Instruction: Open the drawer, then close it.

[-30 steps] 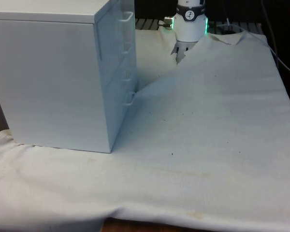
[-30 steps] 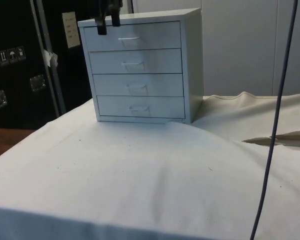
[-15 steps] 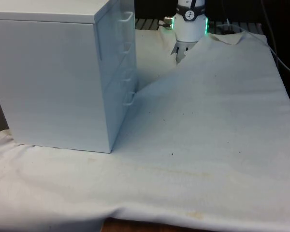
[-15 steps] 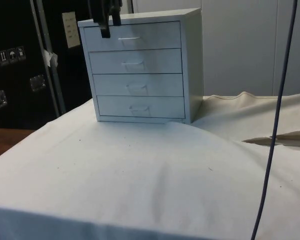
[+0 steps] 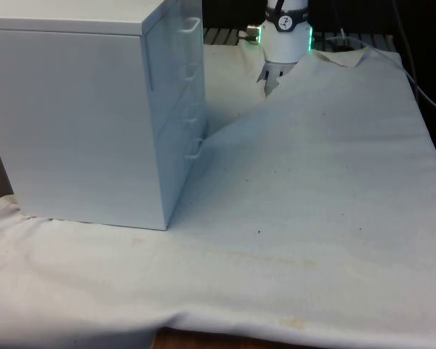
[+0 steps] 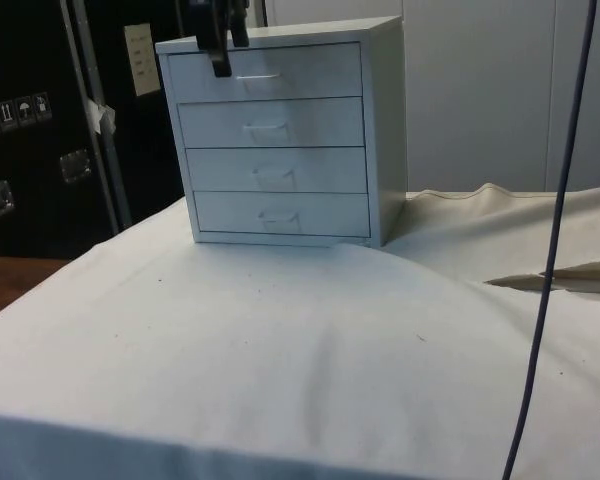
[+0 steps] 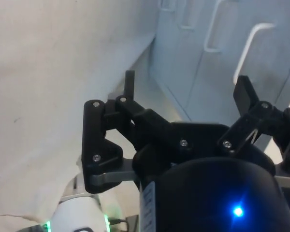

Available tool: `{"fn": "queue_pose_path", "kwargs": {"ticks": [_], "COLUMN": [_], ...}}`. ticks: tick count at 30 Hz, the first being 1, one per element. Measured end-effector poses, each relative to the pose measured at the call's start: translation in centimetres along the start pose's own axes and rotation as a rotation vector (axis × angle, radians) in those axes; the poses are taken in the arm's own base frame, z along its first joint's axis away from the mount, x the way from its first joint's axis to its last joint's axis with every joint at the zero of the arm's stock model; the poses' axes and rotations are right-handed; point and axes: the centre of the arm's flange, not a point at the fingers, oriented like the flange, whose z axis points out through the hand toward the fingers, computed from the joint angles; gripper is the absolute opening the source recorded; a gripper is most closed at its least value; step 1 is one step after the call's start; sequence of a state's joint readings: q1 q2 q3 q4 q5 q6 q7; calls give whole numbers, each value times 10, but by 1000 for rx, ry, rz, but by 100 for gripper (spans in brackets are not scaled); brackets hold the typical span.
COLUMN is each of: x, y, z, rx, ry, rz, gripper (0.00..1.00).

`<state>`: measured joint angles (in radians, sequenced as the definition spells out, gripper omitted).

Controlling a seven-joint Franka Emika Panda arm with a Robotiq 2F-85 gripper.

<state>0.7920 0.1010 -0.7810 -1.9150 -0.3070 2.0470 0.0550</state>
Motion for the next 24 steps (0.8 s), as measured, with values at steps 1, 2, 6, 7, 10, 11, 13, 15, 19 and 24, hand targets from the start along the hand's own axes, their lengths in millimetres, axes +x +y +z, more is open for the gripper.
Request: {"fn": "queue_pose_path", "kwargs": {"ticks": [1,2,6,7,10,11,13,15,19,24], "x": [0,0,-1,-2,-3,-3,-4,-4,-6,-6], "y": [-1,-1,-2,-2,-4,-4,-5,-5,-8,-13], "z": [0,0,3,4,6,7,9,10,16,28], "rx": [-8,-8,-34,-41,-63,-70,-84,-90,-112,-131], "ry": [-1,-1,-5,-7,-11,-12,-15,-16,-23,-30], "rz": [-3,-3,-7,-7,-9,-10,-11,-11,-6,8], "gripper": [100,100,100,100,100,100,100,100,100,100]}}
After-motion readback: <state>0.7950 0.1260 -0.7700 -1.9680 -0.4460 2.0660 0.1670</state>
